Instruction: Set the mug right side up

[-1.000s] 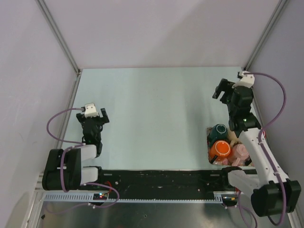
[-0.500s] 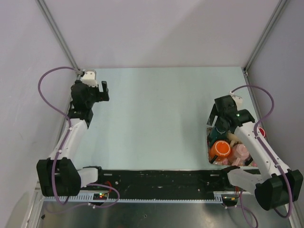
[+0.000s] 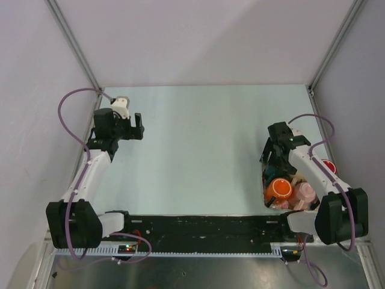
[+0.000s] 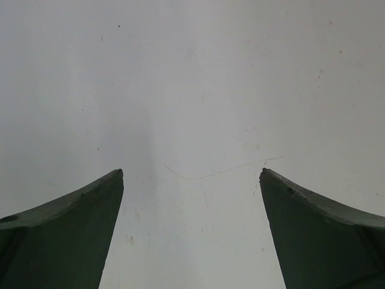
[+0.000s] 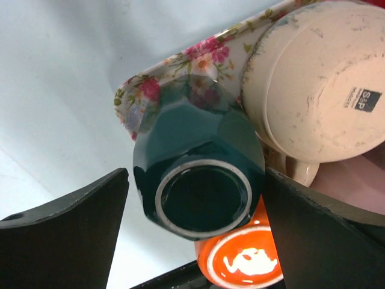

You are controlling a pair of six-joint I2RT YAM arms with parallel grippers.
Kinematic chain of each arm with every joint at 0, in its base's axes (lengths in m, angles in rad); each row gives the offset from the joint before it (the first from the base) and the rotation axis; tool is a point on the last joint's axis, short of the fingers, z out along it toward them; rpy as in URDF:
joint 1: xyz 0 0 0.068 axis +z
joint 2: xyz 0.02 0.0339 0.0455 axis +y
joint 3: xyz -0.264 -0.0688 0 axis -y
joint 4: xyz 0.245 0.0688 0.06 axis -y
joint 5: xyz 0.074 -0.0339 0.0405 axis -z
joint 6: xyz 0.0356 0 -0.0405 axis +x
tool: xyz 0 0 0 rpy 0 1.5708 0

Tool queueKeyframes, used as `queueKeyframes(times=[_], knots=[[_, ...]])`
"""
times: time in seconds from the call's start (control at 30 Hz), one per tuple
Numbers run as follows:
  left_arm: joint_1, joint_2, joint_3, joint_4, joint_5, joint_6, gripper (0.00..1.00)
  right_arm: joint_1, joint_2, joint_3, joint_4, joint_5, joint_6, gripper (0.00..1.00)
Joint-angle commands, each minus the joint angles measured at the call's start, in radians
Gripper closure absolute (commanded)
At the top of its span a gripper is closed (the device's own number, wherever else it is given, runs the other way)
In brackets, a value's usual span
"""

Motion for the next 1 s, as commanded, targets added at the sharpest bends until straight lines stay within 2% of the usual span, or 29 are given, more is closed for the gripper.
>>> queueKeyframes(times=[0.0, 0.17, 0.27, 0.3, 0.43, 0.53, 0.57, 0.63, 0.73, 0.97], knots=[[-0.005, 0.000, 0.024, -0.001, 0.023, 0.012, 0.02, -0.014, 0.068, -0.001, 0.084, -0.015, 0.014, 0.07], [-0.004, 0.003, 0.026, -0.001, 0.030, 0.013, 0.02, -0.016, 0.116, -0.005, 0.089, 0.016, -0.001, 0.10], [-0.005, 0.008, 0.028, -0.004, 0.032, 0.014, 0.02, -0.022, 0.130, -0.005, 0.107, 0.022, -0.016, 0.18], [-0.005, 0.010, 0.030, -0.006, 0.035, 0.016, 0.02, -0.023, 0.134, -0.005, 0.114, 0.018, -0.020, 0.23], [-0.004, 0.015, 0.039, -0.013, 0.043, 0.019, 0.02, -0.022, 0.140, -0.005, 0.127, 0.005, -0.033, 0.55], [-0.004, 0.017, 0.048, -0.027, 0.055, 0.026, 0.03, -0.019, 0.108, -0.005, 0.120, 0.003, -0.051, 0.88], [-0.004, 0.019, 0.053, -0.034, 0.063, 0.028, 0.03, -0.018, 0.084, -0.005, 0.121, 0.004, -0.059, 0.94], [-0.005, 0.023, 0.068, -0.051, 0.097, 0.031, 0.05, -0.018, 0.027, -0.005, 0.130, 0.003, -0.077, 0.98], [-0.010, 0.033, 0.104, -0.087, 0.152, 0.025, 0.07, -0.019, -0.075, -0.004, 0.158, -0.007, -0.101, 1.00], [-0.123, 0.049, 0.212, -0.184, 0.288, 0.006, 0.10, -0.040, -0.225, 0.019, 0.234, -0.089, -0.151, 1.00]])
